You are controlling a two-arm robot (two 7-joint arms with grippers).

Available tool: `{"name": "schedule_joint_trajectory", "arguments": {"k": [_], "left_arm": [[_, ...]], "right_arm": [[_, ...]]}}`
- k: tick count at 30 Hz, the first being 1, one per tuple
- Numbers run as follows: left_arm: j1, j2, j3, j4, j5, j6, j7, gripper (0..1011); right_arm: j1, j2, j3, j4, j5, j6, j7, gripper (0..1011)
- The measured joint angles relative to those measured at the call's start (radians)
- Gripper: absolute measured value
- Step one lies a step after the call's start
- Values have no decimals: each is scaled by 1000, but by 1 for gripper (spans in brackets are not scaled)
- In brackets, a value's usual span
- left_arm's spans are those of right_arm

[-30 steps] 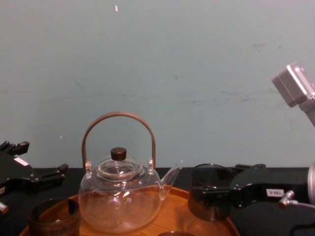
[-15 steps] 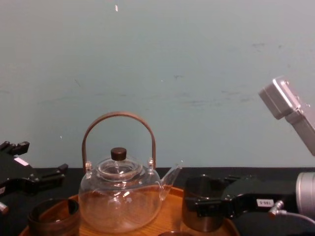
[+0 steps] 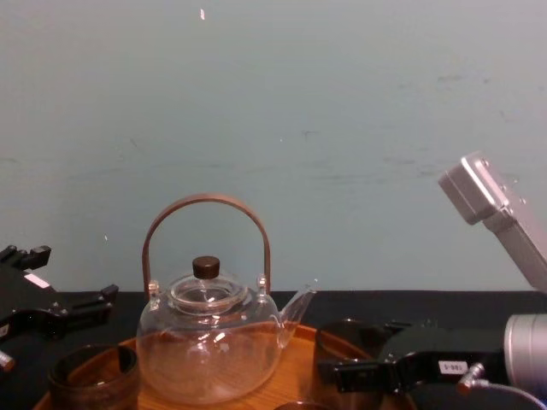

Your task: Pick up the glass from the table and place it on the tray.

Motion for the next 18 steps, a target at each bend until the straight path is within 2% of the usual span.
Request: {"name": "schedule_joint_trajectory", "arguments": {"k": [18], "left_arm": [[0, 0, 0, 0, 0, 0, 0, 1001]], "right_arm": [[4, -10, -4, 28, -13, -6, 0, 904]]}}
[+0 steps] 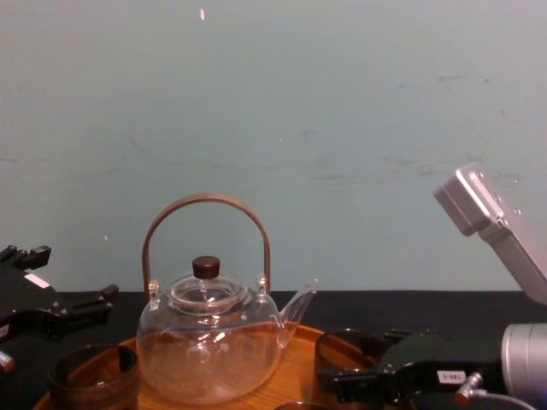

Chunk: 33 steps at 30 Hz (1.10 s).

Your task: Pick up the glass from the table and place it on the tray.

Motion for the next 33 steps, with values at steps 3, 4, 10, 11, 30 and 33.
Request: {"name": "schedule_joint_trajectory", "arguments": {"k": [3, 4, 10, 11, 30, 33], "left_arm": [[0, 0, 0, 0, 0, 0, 0, 1001], [0, 0, 0, 0, 0, 0, 0, 1001], [0, 0, 0, 0, 0, 0, 0, 1001], [0, 0, 0, 0, 0, 0, 0, 1001], [0, 0, 0, 0, 0, 0, 0, 1001], [0, 0, 0, 0, 0, 0, 0, 1001]], "right_arm": [[-1, 0, -1, -2, -5, 0, -5, 904], [-1, 0, -1, -2, -5, 0, -5, 904], [-1, 1, -1, -2, -5, 0, -5, 904], [-2, 1, -1, -2, -5, 0, -5, 904], [-2, 1, 0, -2, -1, 1, -3, 1002], [-2, 1, 0, -2, -1, 2, -3, 1002]]}}
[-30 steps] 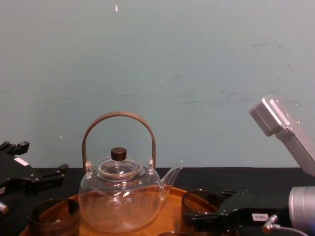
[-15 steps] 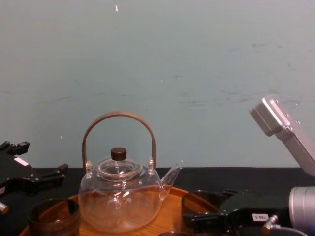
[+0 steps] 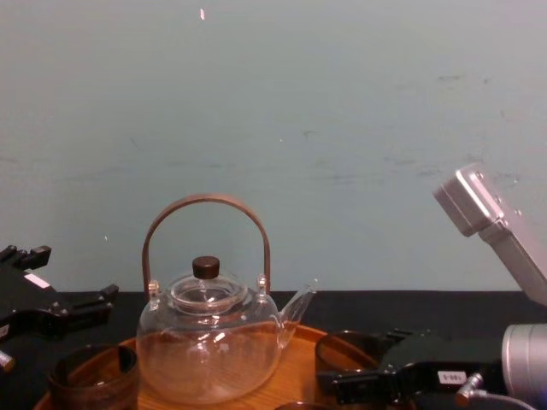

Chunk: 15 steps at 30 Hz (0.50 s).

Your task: Pick up the glass from the table and place it on the tray.

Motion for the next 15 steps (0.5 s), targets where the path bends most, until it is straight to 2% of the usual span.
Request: {"name": "schedule_joint_trajectory", "arguments": {"k": [7, 15], "left_arm": [[0, 0, 0, 0, 0, 0, 0, 1001], [0, 0, 0, 0, 0, 0, 0, 1001]], "right_arm": [[-3, 2, 3, -6, 4, 0, 3, 1002], [-53, 53, 31, -86, 36, 5, 13, 1002]]}}
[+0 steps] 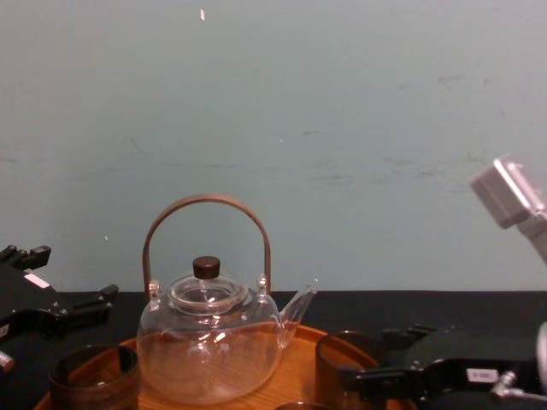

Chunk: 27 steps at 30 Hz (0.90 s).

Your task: Pick up the glass from the table and place it on the tray.

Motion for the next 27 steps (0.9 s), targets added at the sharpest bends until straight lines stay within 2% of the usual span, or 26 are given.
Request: {"name": "schedule_joint_trajectory", "arguments": {"k": [12, 18, 20, 23, 27], "left_arm": [[0, 0, 0, 0, 0, 0, 0, 1001], [0, 0, 0, 0, 0, 0, 0, 1001], [0, 0, 0, 0, 0, 0, 0, 1001], [0, 0, 0, 0, 0, 0, 0, 1001], [0, 0, 0, 0, 0, 0, 0, 1001]], "right_arm": [[-90, 89, 56, -144, 53, 2, -14, 1002], [-167, 151, 110, -240, 99, -14, -31, 1002], [-176, 158, 116, -250, 104, -17, -34, 1002], [-221, 187, 151, -297, 126, -31, -54, 1002], [-263, 202, 189, -331, 142, -45, -88, 1002]]}}
